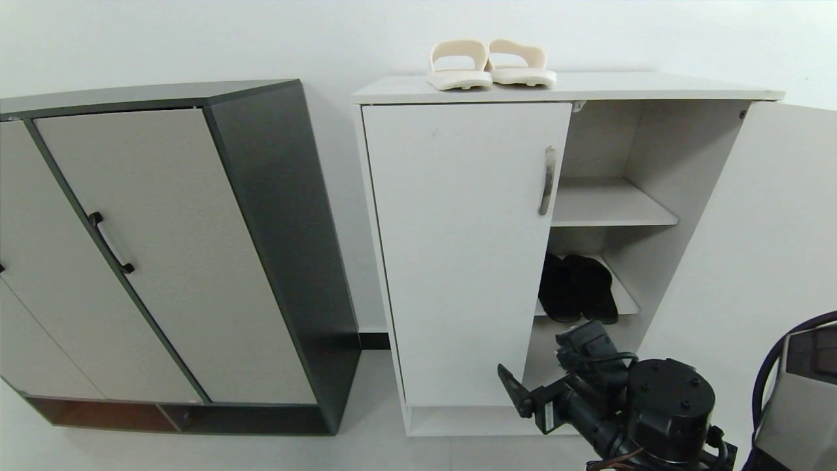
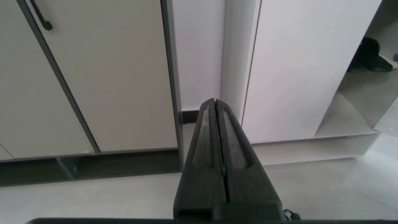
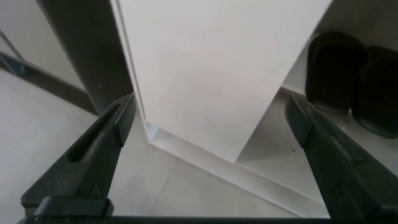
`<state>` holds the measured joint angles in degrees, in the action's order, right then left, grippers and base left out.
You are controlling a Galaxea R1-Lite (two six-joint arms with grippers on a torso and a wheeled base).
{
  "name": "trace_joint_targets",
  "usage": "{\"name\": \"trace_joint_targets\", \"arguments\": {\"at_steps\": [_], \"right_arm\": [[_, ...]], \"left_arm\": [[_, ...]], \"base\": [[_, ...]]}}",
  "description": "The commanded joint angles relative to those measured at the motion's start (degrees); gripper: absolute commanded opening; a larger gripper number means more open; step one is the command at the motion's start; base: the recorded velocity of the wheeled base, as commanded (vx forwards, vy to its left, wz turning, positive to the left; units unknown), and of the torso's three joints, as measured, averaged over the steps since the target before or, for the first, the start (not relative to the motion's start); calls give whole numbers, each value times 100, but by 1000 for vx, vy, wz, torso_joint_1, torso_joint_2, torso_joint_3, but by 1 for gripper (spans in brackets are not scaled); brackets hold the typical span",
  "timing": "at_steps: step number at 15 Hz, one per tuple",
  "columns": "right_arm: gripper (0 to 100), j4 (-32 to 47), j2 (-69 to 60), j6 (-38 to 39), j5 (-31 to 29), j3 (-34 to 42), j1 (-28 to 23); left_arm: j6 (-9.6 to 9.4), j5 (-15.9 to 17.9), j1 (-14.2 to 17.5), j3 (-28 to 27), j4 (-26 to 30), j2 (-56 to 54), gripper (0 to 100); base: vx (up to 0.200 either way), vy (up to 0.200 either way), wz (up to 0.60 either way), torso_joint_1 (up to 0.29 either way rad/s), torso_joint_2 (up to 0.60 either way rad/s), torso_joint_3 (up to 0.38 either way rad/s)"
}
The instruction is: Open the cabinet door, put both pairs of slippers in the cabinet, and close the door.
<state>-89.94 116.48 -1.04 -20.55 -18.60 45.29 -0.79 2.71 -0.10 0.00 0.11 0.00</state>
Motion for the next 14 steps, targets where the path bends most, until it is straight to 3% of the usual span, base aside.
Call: {"name": "trace_joint_targets", "arguments": {"at_steps": [1, 5, 14], "right_arm": [[100, -6, 6, -2, -1, 6, 15], [100, -6, 6, 7, 87, 59, 33], [100, -6, 6, 7, 157, 102, 33]], "left_arm": [[0, 2, 1, 0, -2, 9, 0], [-9, 2, 1, 0, -2, 9, 0], [-9, 2, 1, 0, -2, 9, 0]], "base": [[0, 0, 0, 2, -76, -51], [0, 0, 0, 26, -223, -316], [0, 0, 0, 102, -494, -343]]}}
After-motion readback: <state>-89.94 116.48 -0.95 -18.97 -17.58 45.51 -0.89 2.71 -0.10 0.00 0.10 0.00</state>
